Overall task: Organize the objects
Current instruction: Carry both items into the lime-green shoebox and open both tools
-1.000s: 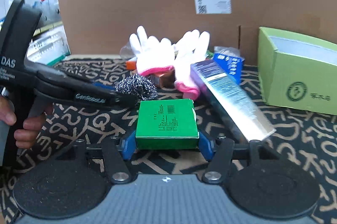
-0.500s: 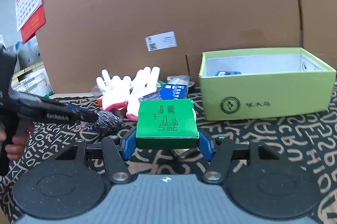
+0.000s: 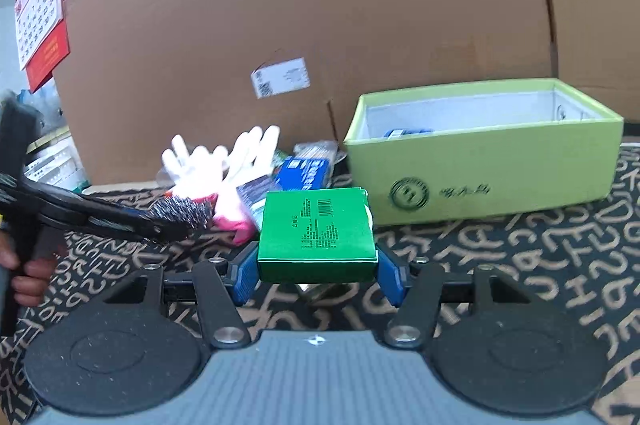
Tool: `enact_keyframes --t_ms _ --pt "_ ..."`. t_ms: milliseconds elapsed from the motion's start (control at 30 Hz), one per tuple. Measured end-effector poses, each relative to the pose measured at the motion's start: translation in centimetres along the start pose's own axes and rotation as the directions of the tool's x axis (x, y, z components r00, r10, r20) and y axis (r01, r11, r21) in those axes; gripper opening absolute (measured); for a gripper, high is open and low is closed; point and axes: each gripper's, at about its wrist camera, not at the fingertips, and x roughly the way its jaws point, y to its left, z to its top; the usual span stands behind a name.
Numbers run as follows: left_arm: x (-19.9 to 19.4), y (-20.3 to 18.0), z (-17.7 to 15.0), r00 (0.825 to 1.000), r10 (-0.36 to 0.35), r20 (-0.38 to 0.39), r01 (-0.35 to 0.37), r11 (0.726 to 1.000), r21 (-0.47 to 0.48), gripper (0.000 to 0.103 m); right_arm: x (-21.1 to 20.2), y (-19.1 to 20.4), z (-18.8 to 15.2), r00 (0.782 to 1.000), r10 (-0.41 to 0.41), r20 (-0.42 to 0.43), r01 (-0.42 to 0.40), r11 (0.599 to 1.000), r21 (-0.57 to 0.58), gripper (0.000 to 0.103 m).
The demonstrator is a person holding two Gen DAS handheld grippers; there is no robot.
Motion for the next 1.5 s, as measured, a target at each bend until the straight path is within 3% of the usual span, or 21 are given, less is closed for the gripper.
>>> enact_keyframes --t_ms 133,267,400,533,700,1033,1100,1167,1200,1267,1333,1500 --pt "-1.6 -3.8 3.4 0.990 -0.111 0.085 0.106 0.992 0.064 0.032 -0.6 -2.0 2.0 0.996 -0.068 0.057 0.069 0.997 -0.026 0.064" --pt "-0.7 -8.1 7.1 0.972 -0.190 0.139 0.176 0.979 0.106 0.032 -1.2 -4.4 4.1 0.977 -0.181 0.116 0.190 0.979 -0.070 0.064" --pt "2.4 -11.8 10.4 0.964 -0.235 0.124 0.225 0.970 0.087 0.032 -0.4 -7.9 6.3 0.950 -0.288 0.123 0.299 0.951 -0.080 0.064" --pt "6.3 -15.0 13.0 0.968 -0.227 0.106 0.220 0.972 0.080 0.033 1.9 -11.4 8.3 0.938 -0.335 0.091 0.343 0.935 -0.094 0.064" --pt "12.0 -17.0 15.1 0.975 -0.217 0.052 0.216 0.976 0.031 0.033 6.1 -15.3 10.1 0.950 -0.312 -0.010 0.311 0.947 -0.087 0.064" --pt "19.3 -18.8 16.4 0.984 -0.177 -0.018 0.177 0.984 0.033 0.037 12.7 -17.8 11.3 0.931 -0.345 -0.116 0.325 0.932 -0.161 0.064" --pt "20.0 -18.6 16.3 0.984 -0.178 -0.016 0.179 0.984 0.021 0.045 13.3 -17.7 11.6 0.926 -0.355 -0.128 0.331 0.927 -0.177 0.065" --pt "19.9 -18.4 16.0 0.979 -0.201 0.001 0.201 0.979 0.005 0.075 13.1 -17.3 11.7 0.923 -0.370 -0.109 0.342 0.915 -0.214 0.072" --pt "19.7 -18.2 15.9 0.977 -0.212 0.018 0.213 0.977 -0.012 0.080 12.9 -17.0 11.6 0.919 -0.383 -0.095 0.353 0.905 -0.236 0.081" --pt "18.9 -17.8 15.7 0.972 -0.229 0.060 0.231 0.972 -0.033 0.095 12.0 -16.6 11.3 0.920 -0.386 -0.073 0.355 0.896 -0.267 0.085" --pt "17.6 -17.4 15.6 0.969 -0.230 0.091 0.234 0.971 -0.037 0.103 10.7 -16.0 11.0 0.919 -0.390 -0.063 0.359 0.891 -0.277 0.085" --pt "13.3 -17.1 14.8 0.959 -0.230 0.167 0.233 0.972 0.000 0.103 4.9 -14.1 10.8 0.938 -0.346 0.025 0.343 0.916 -0.206 0.088"
